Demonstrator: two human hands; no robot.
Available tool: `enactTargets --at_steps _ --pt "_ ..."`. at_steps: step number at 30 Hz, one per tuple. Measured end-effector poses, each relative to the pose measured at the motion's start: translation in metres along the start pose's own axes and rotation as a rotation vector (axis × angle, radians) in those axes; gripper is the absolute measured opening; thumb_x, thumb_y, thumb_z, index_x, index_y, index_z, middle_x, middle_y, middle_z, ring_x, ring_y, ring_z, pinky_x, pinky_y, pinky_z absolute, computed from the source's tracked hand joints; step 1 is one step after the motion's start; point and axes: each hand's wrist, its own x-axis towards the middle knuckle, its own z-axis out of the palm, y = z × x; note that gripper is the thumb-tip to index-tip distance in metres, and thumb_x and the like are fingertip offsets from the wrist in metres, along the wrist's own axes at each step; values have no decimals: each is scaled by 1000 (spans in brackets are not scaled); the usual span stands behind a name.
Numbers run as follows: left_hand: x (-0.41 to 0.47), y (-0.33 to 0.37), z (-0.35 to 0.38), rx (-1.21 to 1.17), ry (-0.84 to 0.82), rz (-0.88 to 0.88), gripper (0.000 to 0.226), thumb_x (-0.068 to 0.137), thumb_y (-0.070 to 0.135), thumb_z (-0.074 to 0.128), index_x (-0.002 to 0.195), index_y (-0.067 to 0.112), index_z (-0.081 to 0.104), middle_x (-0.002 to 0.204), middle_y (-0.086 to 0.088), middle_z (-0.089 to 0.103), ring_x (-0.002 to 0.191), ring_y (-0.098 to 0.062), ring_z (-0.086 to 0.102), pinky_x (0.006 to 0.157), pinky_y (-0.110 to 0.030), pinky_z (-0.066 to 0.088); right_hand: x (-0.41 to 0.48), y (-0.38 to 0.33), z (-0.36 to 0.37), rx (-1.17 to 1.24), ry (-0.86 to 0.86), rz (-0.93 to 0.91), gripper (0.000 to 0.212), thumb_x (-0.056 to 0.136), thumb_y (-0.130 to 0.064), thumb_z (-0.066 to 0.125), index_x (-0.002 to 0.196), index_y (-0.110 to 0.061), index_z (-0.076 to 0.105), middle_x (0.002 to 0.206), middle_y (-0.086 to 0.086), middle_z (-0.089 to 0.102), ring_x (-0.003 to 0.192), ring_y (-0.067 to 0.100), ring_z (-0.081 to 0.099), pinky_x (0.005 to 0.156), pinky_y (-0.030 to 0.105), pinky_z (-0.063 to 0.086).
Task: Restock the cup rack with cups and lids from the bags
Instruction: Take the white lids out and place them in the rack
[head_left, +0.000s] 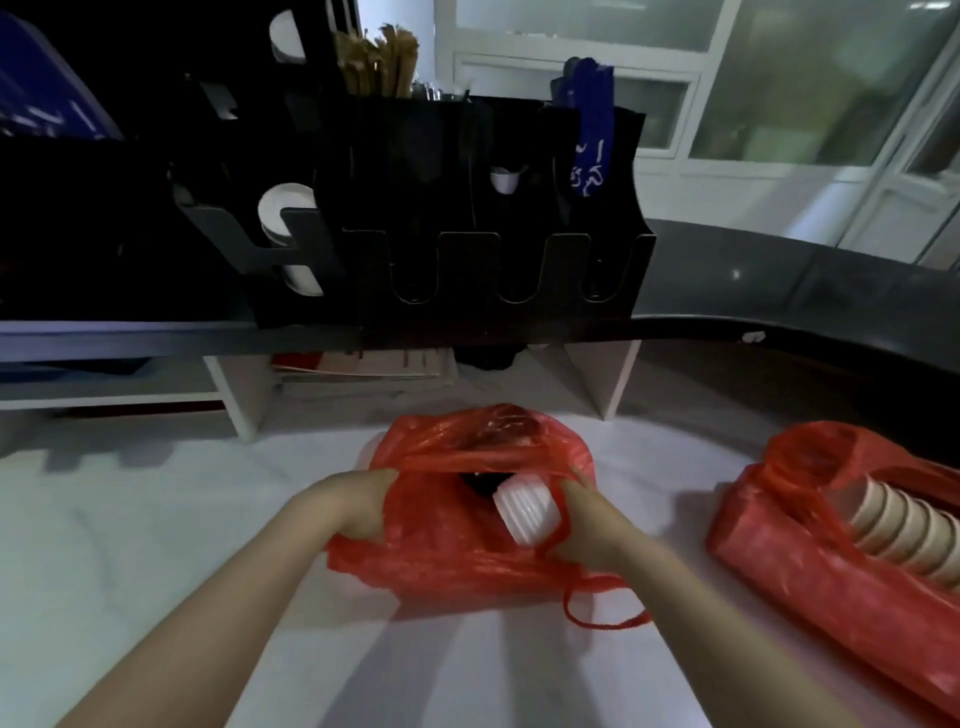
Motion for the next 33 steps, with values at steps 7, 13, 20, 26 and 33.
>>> enactTargets --at_steps 7,13,20,26,33 --pt "14 -6 -3 -74 547 5 58 76 36 70 129 39 47 157 -12 3 143 -37 9 114 -42 21 7 -11 -8 198 95 -80 42 79 -33 71 116 -19 58 130 5 45 116 23 44 101 34 37" --pt "47 21 -1 -80 564 112 97 74 22 63 147 37 2 159 -9 -5 145 -33 1 117 -50 6 14 4 -32 180 420 8 49 80 -32 70 127 -23 57 128 -1 48 107 15 56 91 21 39" --pt "77 34 -6 -177 383 120 98 75 13 56 148 30 -5 142 -14 41 133 -34 36 109 -48 28 23 24 -35 57 246 39 74 78 -15 59 144 -30 29 131 8 52 114 31 55 91 36 47" --pt "95 36 -19 -240 340 169 61 80 2 49 135 27 36 107 -4 63 93 -23 60 83 -40 50 36 41 -42 -78 136 80 68 77 -28 50 141 -31 28 113 7 62 97 32 60 70 30 42" --pt "123 32 -40 -375 161 163 66 75 1 53 135 28 44 102 4 60 83 -7 57 62 -12 41 61 53 -54 -146 77 58 62 79 -37 48 139 -40 30 110 3 58 99 27 60 77 33 48"
